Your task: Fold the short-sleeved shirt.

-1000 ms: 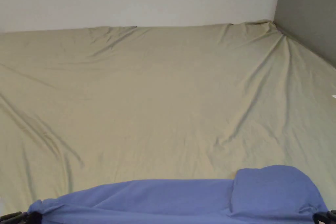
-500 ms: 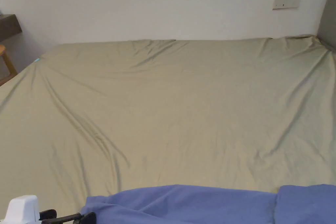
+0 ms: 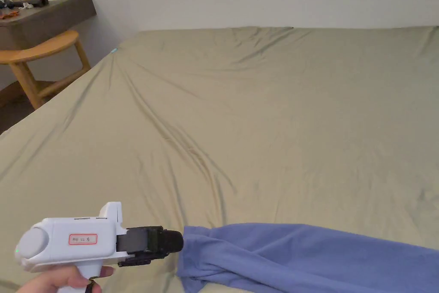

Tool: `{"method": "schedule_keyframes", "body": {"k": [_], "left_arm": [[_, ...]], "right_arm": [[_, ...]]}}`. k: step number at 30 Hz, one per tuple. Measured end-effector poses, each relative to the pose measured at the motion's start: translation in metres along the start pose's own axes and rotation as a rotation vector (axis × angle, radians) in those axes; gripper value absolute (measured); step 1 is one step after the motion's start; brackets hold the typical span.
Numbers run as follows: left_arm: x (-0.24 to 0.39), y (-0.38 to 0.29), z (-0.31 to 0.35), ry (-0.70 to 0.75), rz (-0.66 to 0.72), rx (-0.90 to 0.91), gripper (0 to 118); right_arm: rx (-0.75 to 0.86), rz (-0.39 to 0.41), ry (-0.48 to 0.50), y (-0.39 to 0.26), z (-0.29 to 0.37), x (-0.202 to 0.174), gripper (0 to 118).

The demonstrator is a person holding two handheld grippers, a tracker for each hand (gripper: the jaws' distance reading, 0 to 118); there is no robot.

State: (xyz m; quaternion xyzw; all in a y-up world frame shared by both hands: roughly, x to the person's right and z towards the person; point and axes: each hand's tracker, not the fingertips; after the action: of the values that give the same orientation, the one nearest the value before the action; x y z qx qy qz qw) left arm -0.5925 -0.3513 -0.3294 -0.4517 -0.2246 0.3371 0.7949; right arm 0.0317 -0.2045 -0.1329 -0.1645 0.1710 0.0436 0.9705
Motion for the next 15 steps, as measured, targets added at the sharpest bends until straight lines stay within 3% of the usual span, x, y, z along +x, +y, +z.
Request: {"method": "schedule_keyframes", "body": {"k": [1,2,3,4,14,15], "left_arm": [[-0.010,0.003,-0.010,-0.025,0.022,-0.034,57],[-0.012,0.003,-0.020,-0.017,0.028,-0.065,85],[-0.013,0.003,-0.026,-0.008,0.029,-0.085,108],[-0.016,0.004,-0.035,-0.056,0.017,-0.110,115],[0.009,0.023,-0.093,-0.155,-0.033,-0.140,118],[0.009,0.016,-0.107,-0.059,-0.048,-0.212,116]], "right_arm": [[-0.005,-0.003,0.009,0.002,-0.002,-0.002,2],[-0.003,0.001,0.007,0.004,-0.003,-0.004,2],[-0.005,0.007,0.007,0.006,-0.006,-0.005,2],[-0.011,0.007,0.009,0.006,-0.006,-0.005,2],[-0.035,-0.025,0.009,0.013,-0.020,-0.001,2],[-0.032,-0.025,0.011,0.013,-0.020,-0.002,2]]}}
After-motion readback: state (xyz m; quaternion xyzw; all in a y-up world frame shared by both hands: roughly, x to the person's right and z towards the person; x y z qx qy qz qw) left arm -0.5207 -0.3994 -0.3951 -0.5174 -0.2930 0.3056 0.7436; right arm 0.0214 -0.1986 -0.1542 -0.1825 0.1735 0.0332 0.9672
